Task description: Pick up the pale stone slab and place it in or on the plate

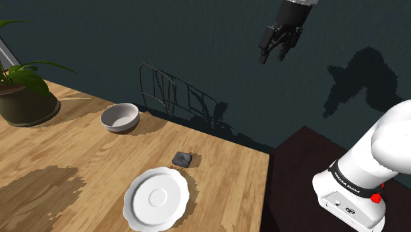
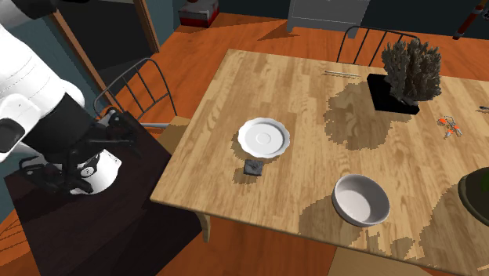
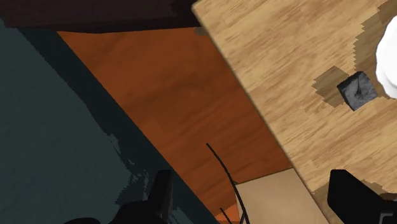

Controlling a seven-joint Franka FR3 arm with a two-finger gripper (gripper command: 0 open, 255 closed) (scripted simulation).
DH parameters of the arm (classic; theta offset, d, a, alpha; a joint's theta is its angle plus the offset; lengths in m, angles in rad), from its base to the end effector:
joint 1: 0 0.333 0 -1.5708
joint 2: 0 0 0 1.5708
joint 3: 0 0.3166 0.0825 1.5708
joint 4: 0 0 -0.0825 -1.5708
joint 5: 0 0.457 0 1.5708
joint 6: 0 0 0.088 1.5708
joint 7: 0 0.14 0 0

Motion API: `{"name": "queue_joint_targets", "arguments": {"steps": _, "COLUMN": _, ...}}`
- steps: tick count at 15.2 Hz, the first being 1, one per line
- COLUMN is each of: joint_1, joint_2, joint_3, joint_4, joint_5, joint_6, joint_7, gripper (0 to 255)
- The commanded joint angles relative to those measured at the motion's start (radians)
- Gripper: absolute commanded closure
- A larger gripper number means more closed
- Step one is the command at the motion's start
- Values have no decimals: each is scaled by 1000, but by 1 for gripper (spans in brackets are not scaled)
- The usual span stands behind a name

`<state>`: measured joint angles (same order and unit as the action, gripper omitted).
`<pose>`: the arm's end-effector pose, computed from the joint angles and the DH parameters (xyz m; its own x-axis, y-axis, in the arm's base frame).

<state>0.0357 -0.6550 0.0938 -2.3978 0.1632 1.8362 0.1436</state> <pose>0.4325 0.0761 0.5054 0.9947 -0.0705 0.0743 -0.0617 -0.9914 -0.1153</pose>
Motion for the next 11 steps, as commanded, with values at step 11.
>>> {"name": "queue_joint_targets", "arguments": {"steps": 11, "joint_1": 109, "joint_2": 329, "joint_3": 104, "joint_4": -11, "joint_5": 95, "joint_6": 286, "joint_7": -60, "gripper": 0}}
